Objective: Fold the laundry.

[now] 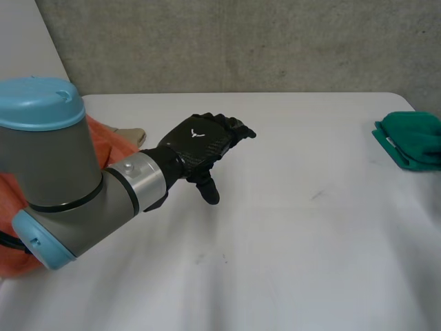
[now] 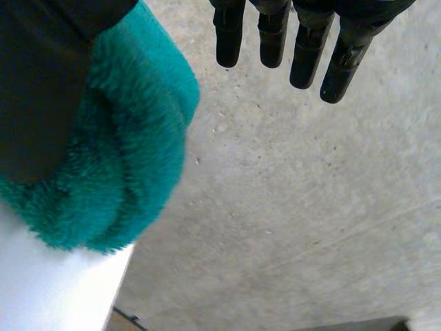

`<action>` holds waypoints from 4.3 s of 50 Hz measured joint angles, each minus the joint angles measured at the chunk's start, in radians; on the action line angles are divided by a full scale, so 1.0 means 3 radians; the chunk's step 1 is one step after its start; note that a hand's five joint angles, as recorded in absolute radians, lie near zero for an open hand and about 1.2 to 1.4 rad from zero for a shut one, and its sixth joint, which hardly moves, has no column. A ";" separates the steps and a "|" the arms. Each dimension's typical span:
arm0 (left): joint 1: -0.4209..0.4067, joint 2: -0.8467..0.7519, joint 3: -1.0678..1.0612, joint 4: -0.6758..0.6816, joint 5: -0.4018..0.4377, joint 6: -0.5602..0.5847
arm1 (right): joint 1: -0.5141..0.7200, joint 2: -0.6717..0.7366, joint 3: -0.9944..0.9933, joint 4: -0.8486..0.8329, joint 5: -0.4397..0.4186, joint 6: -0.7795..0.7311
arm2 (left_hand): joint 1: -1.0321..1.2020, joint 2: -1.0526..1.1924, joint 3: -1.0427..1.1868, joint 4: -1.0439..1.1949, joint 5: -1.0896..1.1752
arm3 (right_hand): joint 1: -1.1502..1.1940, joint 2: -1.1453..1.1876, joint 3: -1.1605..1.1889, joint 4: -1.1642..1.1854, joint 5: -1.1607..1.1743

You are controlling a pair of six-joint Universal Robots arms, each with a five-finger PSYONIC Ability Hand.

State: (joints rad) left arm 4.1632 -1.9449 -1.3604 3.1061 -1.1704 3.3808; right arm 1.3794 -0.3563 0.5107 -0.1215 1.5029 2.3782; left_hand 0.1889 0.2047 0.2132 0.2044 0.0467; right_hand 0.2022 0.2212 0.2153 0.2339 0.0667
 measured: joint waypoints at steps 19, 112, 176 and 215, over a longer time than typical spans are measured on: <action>0.0322 0.0433 -0.0053 0.0227 -0.0341 0.0076 | 0.0509 -0.2149 0.1999 -0.0592 0.0091 -0.0956 | 0.0000 0.0000 0.0000 0.0000 0.0001 | 0.0000 0.0000 0.0000 0.0000 -0.0001; 0.0286 -0.0352 0.0001 0.0476 -0.0976 0.0003 | 0.1612 -0.2652 0.2917 0.0724 -0.0918 0.0716 | 0.0653 0.0502 0.0492 0.0486 0.0402 | 0.0000 0.0000 0.0000 0.0000 0.0001; 0.0352 -0.0828 0.0479 0.0461 -0.1036 0.0883 | 0.2154 -0.3132 0.4039 0.2345 -0.1217 -0.0374 | 0.3118 0.2989 0.2961 0.2990 0.3011 | 0.0875 0.1171 0.1132 0.0981 0.0970; 0.0188 -0.0015 -0.0024 0.0485 -0.1064 0.0856 | 0.0905 -0.2800 0.3617 0.1459 -0.1457 0.0806 | 0.3108 0.3182 0.3134 0.3192 0.3023 | 0.0036 0.0050 0.0071 0.0034 0.0036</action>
State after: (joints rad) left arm 4.2196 -1.9495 -1.3677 3.2517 -1.4896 3.6377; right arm 1.6508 -1.1963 1.5958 0.3163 1.0657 2.6199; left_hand 1.1212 1.1591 1.1534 1.1620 0.9537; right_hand 0.2129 0.2360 0.2365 0.2442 0.0774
